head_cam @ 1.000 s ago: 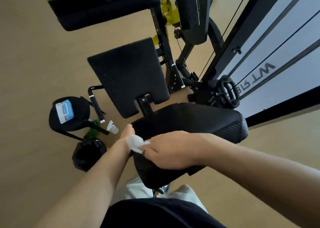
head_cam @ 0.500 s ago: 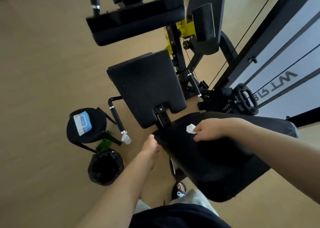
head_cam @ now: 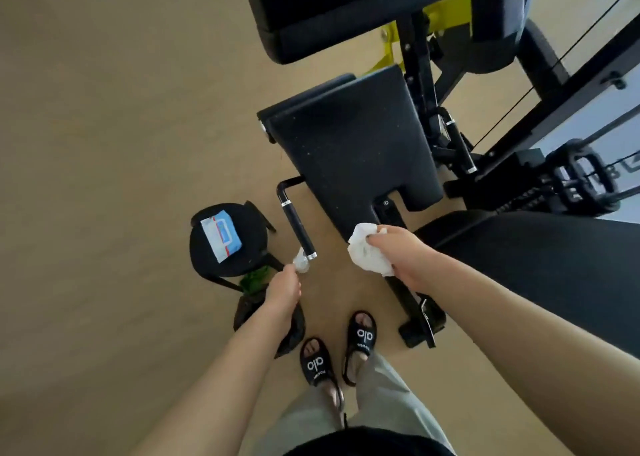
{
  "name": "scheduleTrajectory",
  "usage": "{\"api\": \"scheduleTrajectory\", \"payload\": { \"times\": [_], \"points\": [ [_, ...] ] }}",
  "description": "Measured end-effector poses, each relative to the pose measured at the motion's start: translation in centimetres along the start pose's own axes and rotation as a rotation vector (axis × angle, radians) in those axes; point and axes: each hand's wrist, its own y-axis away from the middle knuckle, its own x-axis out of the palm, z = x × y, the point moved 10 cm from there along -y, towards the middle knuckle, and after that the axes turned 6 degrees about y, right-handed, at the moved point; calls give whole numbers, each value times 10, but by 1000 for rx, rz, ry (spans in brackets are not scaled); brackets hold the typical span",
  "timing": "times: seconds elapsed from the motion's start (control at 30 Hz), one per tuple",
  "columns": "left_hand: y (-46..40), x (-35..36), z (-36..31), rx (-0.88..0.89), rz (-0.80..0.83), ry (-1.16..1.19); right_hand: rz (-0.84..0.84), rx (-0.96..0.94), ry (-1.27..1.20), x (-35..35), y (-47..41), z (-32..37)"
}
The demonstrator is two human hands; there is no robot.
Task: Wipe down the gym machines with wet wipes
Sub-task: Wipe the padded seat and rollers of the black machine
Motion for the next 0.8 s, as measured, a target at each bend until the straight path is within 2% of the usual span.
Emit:
{"api": "scheduleTrajectory", "payload": {
  "times": [0.1,0.23,0.37,0.53,0.7,0.8],
  "points": [
    [-29,-22,-24,59,-67,-137,-108,44,127,25,-28,4],
    [-75,-40,-72,177,-151,-248,-197,6,124,57,-83,19],
    [-122,-27,-118,324,-107,-334,-345,-85,97,79,-140,26],
    [-199,-6,-153,590,-32,-406,-532,-230,255,110,-216,28],
    [-278,18,-177,880,50,-472,-494,-391,482,173,-275,20],
    [-306,29,-191,1026,99,-492,-409,-429,464,185,-287,16]
  ]
}}
